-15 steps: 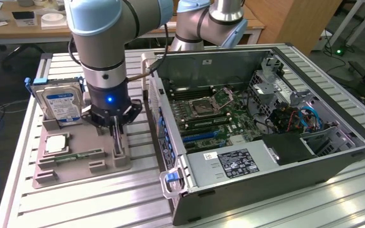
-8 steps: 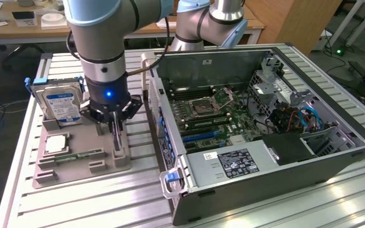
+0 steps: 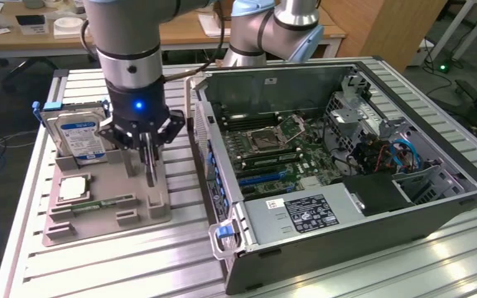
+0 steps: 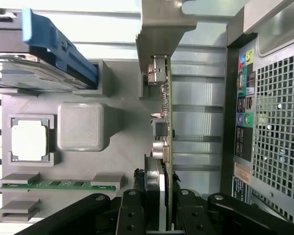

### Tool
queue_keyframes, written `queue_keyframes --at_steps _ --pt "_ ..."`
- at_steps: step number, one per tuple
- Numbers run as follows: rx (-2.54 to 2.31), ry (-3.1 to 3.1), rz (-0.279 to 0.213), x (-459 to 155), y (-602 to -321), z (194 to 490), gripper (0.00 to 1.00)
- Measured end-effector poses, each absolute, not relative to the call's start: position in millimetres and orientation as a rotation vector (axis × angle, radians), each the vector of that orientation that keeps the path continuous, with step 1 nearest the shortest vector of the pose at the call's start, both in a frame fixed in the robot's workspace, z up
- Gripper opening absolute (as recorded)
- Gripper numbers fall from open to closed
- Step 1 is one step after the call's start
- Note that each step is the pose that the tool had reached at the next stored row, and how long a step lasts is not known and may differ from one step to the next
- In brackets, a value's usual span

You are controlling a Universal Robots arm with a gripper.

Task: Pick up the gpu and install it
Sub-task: 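Pick up the gpu and move the gpu toward the slot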

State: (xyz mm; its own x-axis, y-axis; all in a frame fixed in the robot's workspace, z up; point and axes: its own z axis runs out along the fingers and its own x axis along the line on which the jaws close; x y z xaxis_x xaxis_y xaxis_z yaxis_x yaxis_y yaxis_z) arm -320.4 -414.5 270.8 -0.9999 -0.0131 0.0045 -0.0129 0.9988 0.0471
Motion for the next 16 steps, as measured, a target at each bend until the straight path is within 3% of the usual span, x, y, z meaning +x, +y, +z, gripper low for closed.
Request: queue_keyframes --at_steps 16 --pt "0.020 -3.136 -0.074 -320.4 -414.5 327.9 0.28"
